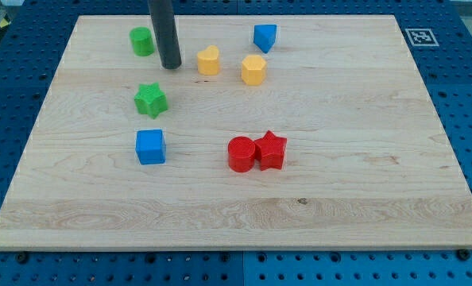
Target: Push the heart into the hexagon
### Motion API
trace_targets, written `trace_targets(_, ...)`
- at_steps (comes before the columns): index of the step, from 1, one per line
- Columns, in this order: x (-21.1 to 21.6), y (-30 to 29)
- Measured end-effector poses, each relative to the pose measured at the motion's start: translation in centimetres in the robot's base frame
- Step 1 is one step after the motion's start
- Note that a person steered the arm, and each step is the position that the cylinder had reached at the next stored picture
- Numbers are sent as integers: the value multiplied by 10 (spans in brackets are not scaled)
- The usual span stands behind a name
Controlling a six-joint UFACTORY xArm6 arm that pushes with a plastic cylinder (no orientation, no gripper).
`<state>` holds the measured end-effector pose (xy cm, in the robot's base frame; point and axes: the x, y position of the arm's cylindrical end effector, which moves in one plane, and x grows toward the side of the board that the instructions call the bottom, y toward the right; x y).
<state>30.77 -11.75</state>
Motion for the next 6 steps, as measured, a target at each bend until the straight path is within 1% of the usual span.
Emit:
trace_targets(1,2,23)
trace_targets(2,12,59)
trace_targets(3,20,75)
trace_targets(4,54,75)
trace_targets(5,74,82)
trace_targets(6,79,106)
